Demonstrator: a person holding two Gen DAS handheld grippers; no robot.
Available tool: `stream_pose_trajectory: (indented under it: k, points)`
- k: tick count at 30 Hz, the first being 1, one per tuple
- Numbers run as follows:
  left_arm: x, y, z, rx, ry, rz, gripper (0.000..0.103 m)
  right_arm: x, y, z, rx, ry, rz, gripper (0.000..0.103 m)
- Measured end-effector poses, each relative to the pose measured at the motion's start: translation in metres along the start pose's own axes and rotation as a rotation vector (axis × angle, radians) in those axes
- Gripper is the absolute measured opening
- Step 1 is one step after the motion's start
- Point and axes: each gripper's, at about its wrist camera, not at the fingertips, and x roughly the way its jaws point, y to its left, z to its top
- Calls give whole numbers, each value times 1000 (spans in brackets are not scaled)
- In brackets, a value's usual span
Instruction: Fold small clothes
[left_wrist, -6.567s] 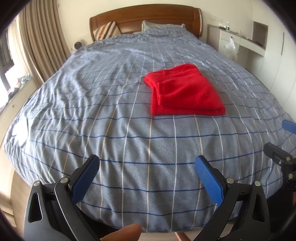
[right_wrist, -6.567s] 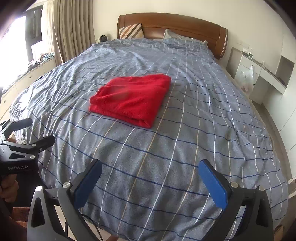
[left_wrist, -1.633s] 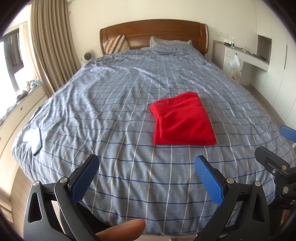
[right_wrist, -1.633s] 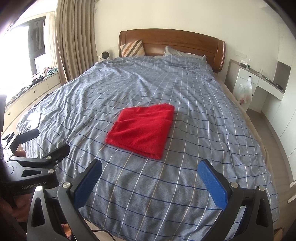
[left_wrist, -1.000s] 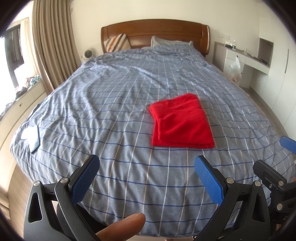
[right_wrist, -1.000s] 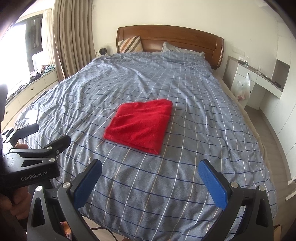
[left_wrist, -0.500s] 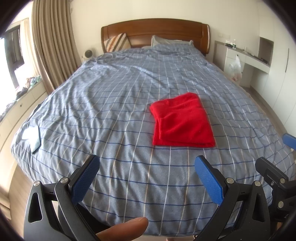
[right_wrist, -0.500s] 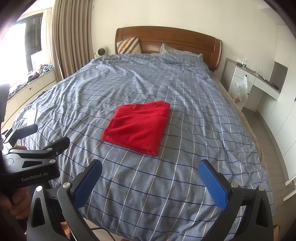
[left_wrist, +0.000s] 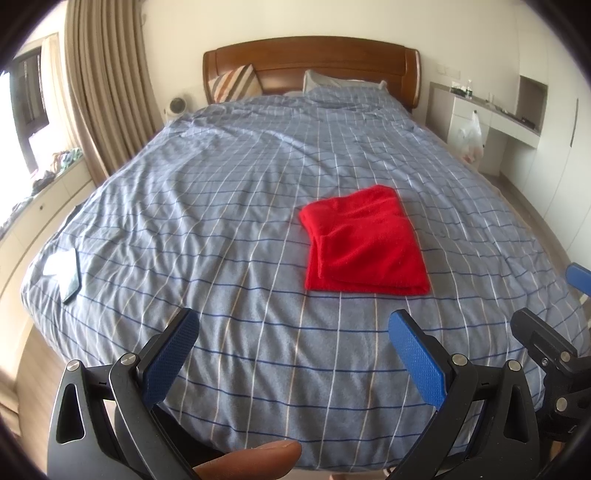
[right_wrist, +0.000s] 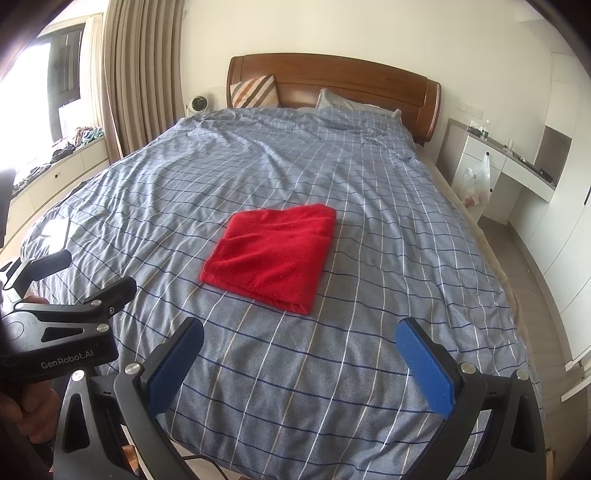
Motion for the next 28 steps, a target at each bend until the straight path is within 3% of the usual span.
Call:
stream_pose_trajectory:
  k: [28]
  points:
    - [-8, -9, 6, 15, -28, 1, 103, 0, -12, -4, 34, 21, -25, 103]
